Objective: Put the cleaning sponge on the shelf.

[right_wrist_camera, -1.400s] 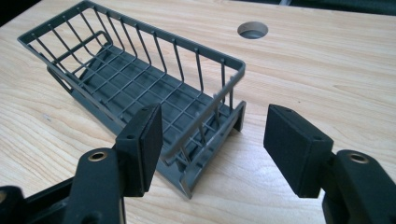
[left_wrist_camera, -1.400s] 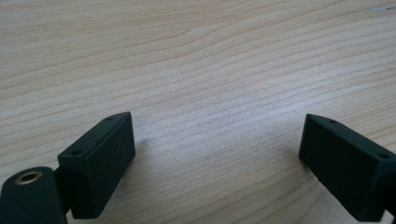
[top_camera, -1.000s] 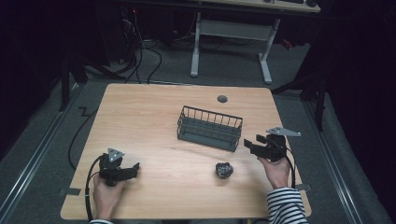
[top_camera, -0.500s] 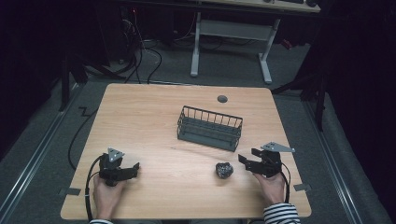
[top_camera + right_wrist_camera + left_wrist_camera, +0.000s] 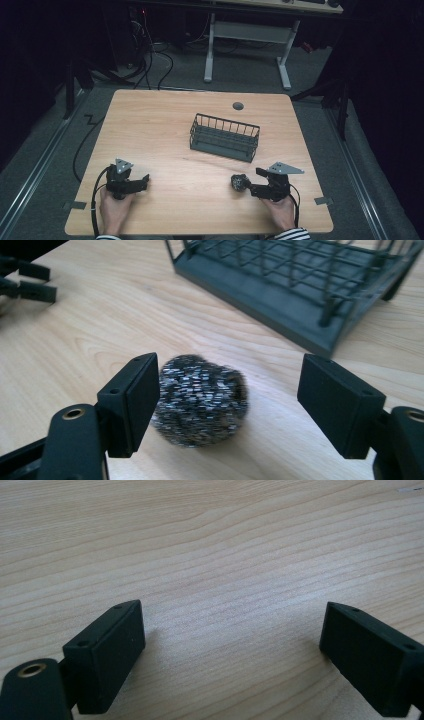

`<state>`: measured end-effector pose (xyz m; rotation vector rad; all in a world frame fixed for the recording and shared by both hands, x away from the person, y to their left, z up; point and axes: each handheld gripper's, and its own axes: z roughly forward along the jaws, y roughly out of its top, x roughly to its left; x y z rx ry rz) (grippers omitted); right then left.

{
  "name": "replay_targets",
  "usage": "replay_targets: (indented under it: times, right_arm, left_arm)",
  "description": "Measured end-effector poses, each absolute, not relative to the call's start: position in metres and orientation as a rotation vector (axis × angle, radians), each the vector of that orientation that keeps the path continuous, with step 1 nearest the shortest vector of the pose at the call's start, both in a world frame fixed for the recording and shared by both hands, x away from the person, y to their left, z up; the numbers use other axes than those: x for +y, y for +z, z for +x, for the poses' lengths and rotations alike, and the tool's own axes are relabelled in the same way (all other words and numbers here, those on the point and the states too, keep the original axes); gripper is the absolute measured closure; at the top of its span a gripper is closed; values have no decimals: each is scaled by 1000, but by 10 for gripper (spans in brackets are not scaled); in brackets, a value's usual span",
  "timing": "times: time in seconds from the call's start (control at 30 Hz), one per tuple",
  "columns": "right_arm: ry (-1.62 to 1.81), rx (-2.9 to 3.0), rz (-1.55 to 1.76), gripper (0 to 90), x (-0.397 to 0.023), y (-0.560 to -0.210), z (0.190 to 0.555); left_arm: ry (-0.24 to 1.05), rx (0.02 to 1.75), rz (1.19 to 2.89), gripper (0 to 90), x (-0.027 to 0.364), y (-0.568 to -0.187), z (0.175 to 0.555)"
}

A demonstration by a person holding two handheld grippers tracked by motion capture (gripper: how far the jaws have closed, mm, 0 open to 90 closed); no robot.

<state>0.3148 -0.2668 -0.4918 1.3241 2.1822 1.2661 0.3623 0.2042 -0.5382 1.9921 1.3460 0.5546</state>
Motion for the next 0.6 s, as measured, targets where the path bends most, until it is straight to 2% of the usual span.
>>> replay_targets:
  times: [0.3,0.6]
  right_arm:
    - [1183,2270,1256,213,-247,-500,315]
    - [1098,2326,1243,238,-235,-511,321]
  left_arm:
    - [555,1346,1992,115,204,-538,362]
    - [554,1346,1992,115,204,-538,362]
